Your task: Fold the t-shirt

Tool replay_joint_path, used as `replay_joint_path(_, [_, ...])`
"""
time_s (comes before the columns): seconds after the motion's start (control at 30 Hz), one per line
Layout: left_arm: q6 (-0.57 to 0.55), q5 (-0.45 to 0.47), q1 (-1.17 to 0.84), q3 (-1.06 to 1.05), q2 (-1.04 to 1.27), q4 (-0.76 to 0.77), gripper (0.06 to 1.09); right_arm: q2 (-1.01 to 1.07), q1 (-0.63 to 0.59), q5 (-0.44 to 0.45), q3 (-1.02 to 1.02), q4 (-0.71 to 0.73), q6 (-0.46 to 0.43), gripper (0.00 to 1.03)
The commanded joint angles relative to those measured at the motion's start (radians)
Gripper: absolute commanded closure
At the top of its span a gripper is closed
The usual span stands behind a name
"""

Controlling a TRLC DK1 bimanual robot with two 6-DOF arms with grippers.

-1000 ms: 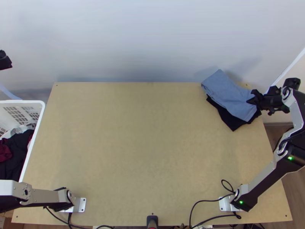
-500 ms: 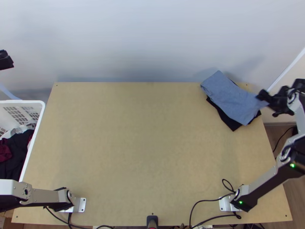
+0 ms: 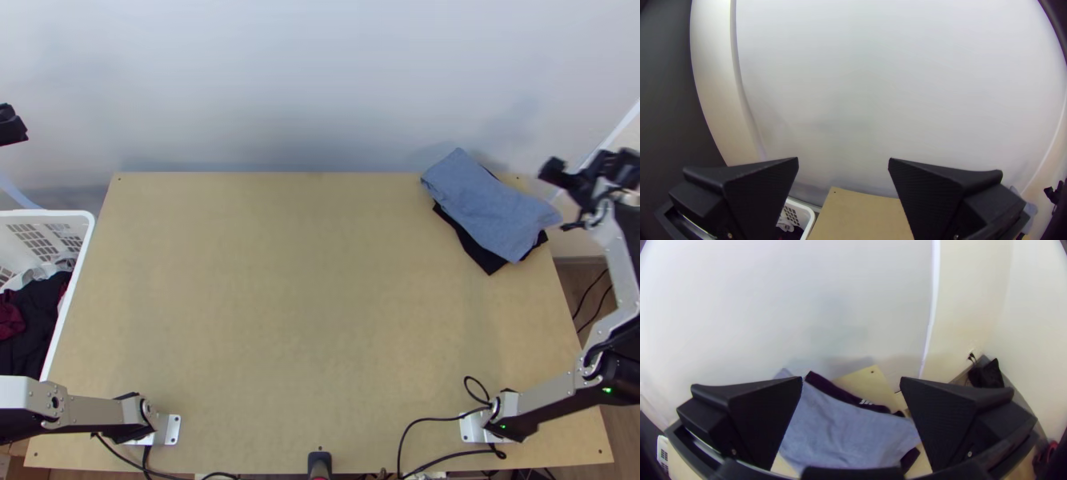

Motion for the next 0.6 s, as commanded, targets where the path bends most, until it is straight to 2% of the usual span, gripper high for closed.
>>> replay_joint_path(0.0, [-0.002, 0.000, 0.007, -0.003, -0.003, 0.017, 0.10, 0.080, 0.025, 0.012, -0.020, 0.011, 0.062, 0.03])
replay_joint_path(0.27, [0.016, -0.002, 0.002, 0.008, 0.021, 0.025, 0.10, 0.282, 0.037, 0.027, 0.011, 0.011, 0.170, 0.03])
replay_joint_path(0.47, [0.021, -0.002, -0.015, 0.017, 0.035, 0.042, 0.10, 0.458, -0.037, 0.042, 0.089, 0.010, 0.200, 0.03])
replay_joint_path(0.57, [0.021, -0.002, -0.018, 0.017, 0.037, 0.042, 0.10, 0.432, -0.046, 0.056, 0.097, 0.007, 0.202, 0.03])
